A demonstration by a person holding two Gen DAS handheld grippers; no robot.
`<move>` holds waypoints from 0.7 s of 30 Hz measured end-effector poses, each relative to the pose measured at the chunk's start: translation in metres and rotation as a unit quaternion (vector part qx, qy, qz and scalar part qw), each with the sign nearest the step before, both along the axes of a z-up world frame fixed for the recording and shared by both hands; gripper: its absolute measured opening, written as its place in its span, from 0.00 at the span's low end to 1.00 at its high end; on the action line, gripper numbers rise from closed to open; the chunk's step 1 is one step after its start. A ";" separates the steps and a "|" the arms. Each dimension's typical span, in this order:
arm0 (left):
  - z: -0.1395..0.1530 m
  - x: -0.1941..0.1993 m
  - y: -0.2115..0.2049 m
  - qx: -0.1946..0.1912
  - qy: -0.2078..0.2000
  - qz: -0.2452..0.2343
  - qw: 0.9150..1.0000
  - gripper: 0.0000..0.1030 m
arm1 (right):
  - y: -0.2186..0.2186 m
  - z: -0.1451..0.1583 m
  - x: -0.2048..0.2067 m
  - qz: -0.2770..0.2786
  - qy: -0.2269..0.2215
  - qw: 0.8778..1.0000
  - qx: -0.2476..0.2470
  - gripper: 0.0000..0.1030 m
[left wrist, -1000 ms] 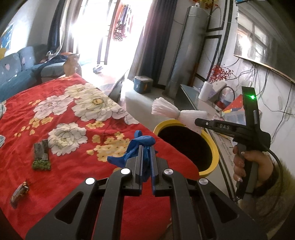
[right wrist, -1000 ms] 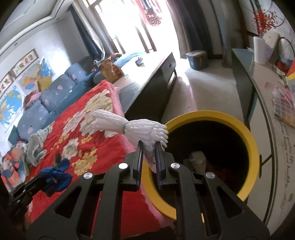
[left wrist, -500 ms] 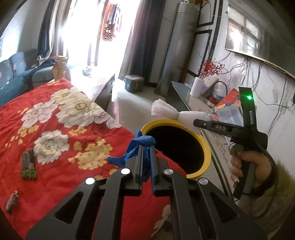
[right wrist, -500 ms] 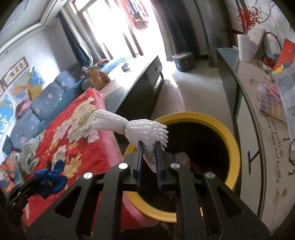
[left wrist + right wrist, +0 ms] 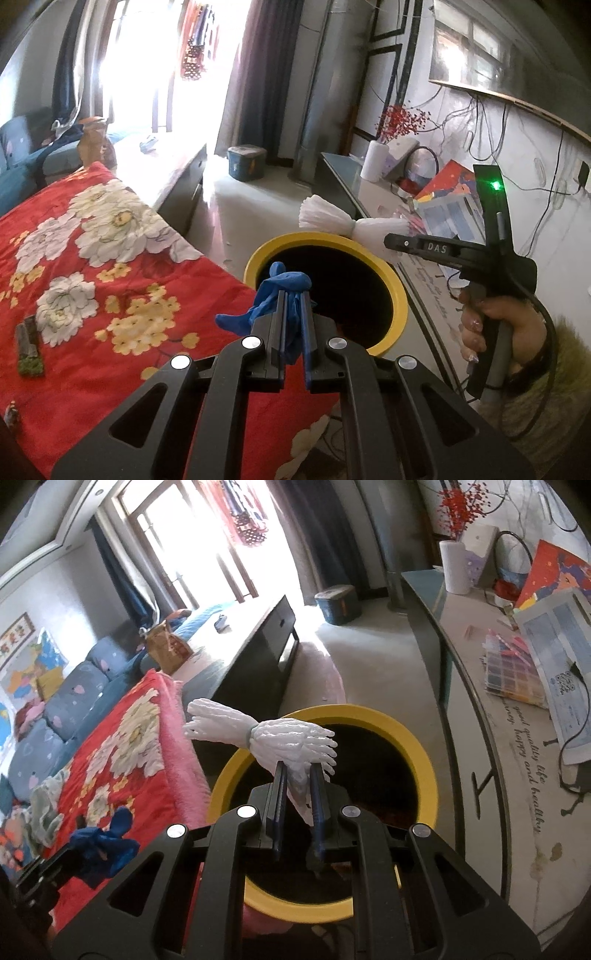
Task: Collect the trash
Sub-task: 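Carry the blue glove and white plastic hands in both tools over the yellow bin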
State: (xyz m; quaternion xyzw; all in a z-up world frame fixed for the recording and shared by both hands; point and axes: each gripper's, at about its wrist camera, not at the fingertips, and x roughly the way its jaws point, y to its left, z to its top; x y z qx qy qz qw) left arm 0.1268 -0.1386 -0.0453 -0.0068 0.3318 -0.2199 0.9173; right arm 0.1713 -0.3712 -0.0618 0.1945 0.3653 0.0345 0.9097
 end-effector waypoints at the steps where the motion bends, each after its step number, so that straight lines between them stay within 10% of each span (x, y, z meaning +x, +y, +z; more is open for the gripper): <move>1: -0.001 0.001 -0.002 0.001 0.001 -0.002 1.000 0.06 | -0.001 -0.001 -0.001 -0.002 0.000 1.000 -0.001 0.09; 21: -0.022 0.021 -0.040 0.009 0.017 -0.029 0.999 0.06 | -0.023 -0.025 0.002 -0.036 0.036 0.999 0.012 0.11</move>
